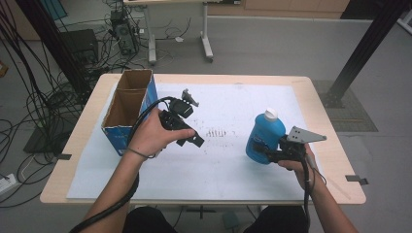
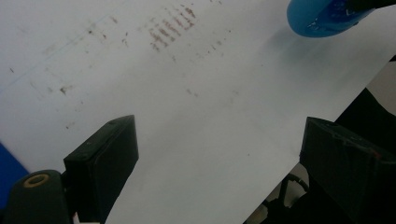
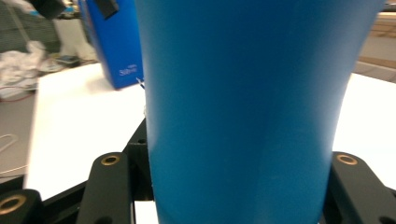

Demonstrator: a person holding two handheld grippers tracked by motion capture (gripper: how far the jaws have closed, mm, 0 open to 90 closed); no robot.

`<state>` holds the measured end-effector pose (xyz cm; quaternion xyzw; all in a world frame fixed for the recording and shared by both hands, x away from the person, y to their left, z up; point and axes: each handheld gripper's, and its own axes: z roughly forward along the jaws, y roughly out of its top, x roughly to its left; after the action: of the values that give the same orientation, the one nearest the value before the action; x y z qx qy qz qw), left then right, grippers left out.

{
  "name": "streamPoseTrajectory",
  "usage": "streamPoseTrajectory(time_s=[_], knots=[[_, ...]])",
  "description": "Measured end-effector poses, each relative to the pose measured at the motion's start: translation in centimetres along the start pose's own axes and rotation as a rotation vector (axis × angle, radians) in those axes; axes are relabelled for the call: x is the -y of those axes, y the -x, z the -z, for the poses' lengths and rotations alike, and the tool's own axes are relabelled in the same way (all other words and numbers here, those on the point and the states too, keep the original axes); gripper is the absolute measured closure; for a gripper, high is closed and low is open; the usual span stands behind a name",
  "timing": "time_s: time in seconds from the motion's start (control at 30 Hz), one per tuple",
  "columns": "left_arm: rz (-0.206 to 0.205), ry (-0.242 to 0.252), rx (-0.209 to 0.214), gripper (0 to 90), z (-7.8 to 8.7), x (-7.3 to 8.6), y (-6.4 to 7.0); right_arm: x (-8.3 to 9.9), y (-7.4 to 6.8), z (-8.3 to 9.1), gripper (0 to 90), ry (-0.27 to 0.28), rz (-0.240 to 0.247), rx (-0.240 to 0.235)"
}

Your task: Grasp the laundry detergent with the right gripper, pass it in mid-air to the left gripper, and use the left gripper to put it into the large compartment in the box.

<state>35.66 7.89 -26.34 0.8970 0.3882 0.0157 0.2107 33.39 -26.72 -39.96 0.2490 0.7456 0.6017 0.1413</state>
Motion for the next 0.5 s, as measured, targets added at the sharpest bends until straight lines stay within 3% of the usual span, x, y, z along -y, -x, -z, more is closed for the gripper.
streamPoseTrajectory(time_s=[0.27, 0.37, 0.5], knots=[[-0.088, -0.002, 0.020, 11.9, 2.8, -0.8, 0.9, -2.5, -0.4, -0.4, 43.5, -0.013, 0.030, -0.130], [-0.119, -0.009, 0.004, 11.8, 3.7, -1.0, 1.2, -3.4, -0.5, -0.5, 43.5, -0.007, 0.031, -0.172], [-0.151, -0.007, 0.026, 11.8, 4.6, -1.2, 1.4, -4.7, -0.8, -0.7, 43.5, -0.007, 0.054, -0.222]])
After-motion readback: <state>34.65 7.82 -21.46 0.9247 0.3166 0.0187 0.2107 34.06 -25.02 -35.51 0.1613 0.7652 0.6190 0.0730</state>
